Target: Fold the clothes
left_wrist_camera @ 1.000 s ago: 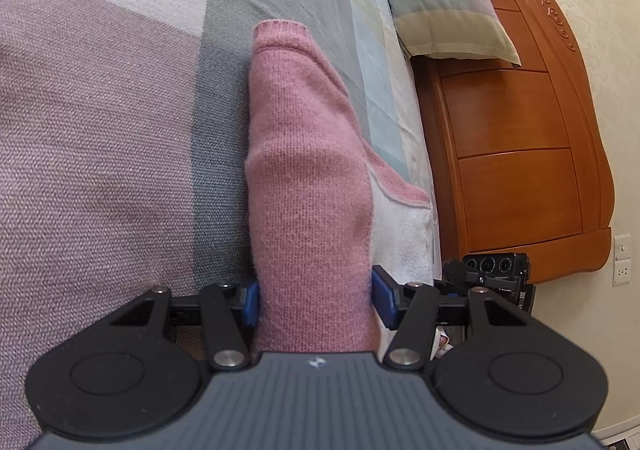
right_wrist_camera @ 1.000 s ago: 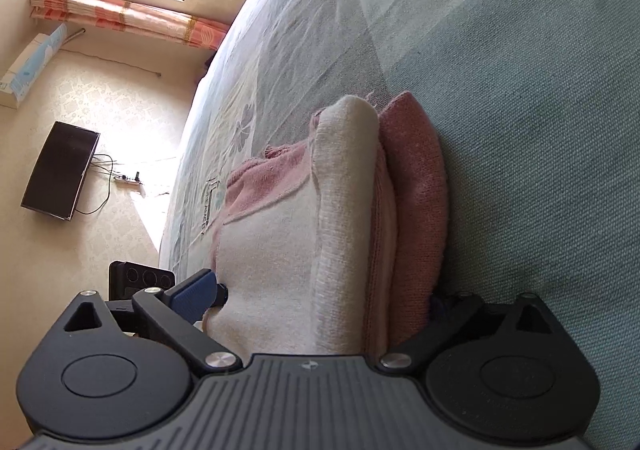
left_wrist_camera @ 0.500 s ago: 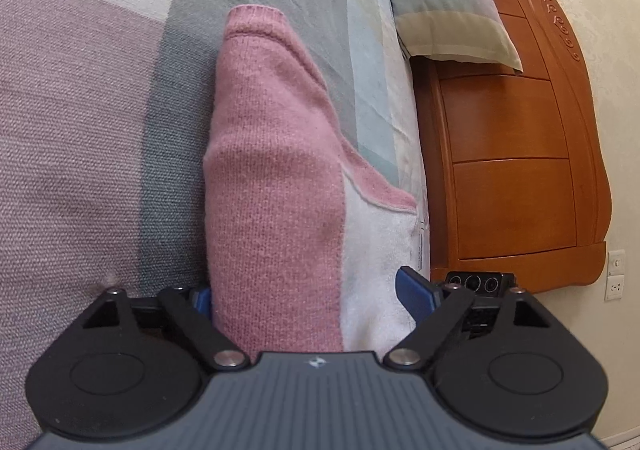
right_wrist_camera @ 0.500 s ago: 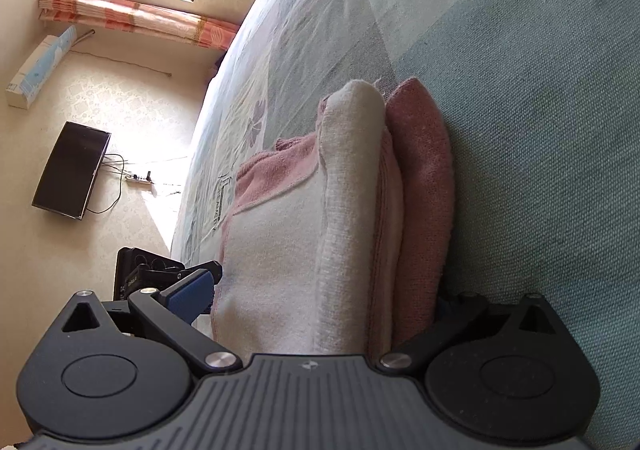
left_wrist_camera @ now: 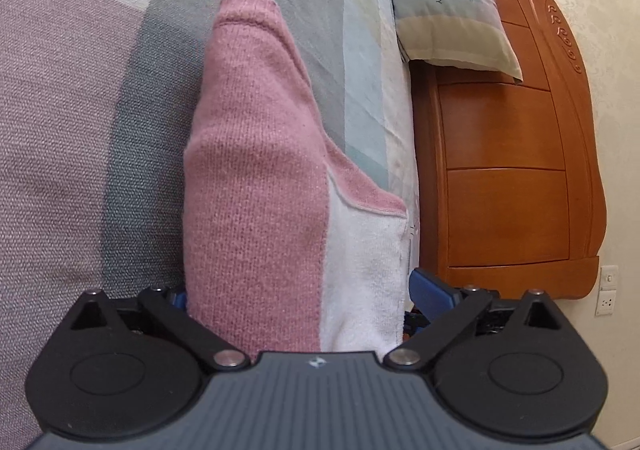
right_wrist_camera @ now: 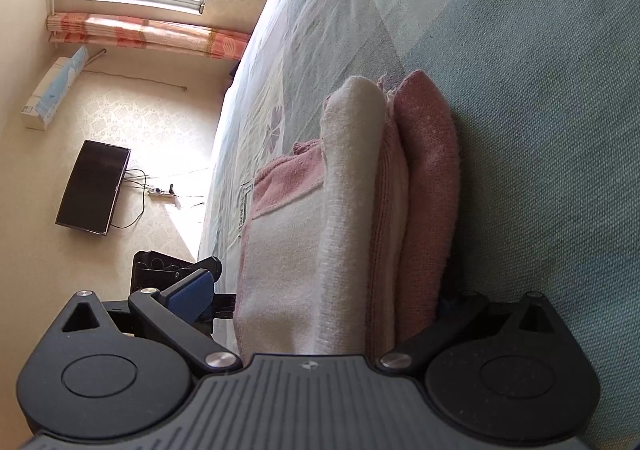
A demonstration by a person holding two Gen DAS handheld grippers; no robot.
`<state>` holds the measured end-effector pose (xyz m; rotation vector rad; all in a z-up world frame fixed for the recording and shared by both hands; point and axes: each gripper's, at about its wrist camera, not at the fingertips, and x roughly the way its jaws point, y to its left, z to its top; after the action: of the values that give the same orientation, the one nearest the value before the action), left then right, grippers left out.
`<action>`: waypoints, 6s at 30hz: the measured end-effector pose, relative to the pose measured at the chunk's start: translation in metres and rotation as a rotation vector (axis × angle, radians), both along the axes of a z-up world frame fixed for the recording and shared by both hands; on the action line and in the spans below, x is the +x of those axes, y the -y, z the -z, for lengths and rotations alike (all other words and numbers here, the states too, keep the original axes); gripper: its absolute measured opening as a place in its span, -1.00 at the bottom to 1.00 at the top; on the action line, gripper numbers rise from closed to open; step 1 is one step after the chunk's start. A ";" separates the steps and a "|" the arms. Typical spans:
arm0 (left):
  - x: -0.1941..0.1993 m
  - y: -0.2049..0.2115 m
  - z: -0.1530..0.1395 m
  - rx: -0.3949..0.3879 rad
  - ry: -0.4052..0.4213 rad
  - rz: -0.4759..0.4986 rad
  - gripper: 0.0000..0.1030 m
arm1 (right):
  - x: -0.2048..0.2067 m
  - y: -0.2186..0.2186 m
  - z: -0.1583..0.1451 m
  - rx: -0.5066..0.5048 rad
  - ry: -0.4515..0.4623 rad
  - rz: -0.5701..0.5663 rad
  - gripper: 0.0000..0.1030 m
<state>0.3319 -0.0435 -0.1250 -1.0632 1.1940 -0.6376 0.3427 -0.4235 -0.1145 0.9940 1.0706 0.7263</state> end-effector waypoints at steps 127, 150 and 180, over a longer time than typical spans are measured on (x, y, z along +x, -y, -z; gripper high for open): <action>-0.022 0.239 -0.068 0.725 0.591 0.431 0.94 | -0.086 0.283 -0.095 -0.466 0.287 0.402 0.98; -0.057 0.227 -0.078 0.889 0.683 0.403 0.94 | -0.133 0.265 -0.085 -0.654 0.225 0.499 0.88; -0.053 0.198 -0.057 0.901 0.652 0.377 0.94 | 0.021 0.218 -0.054 -1.118 0.312 0.362 1.00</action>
<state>0.2794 -0.2419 -0.0677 0.1410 0.9260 -0.5690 0.3639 -0.6411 -0.0607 0.0783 0.7939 -0.0744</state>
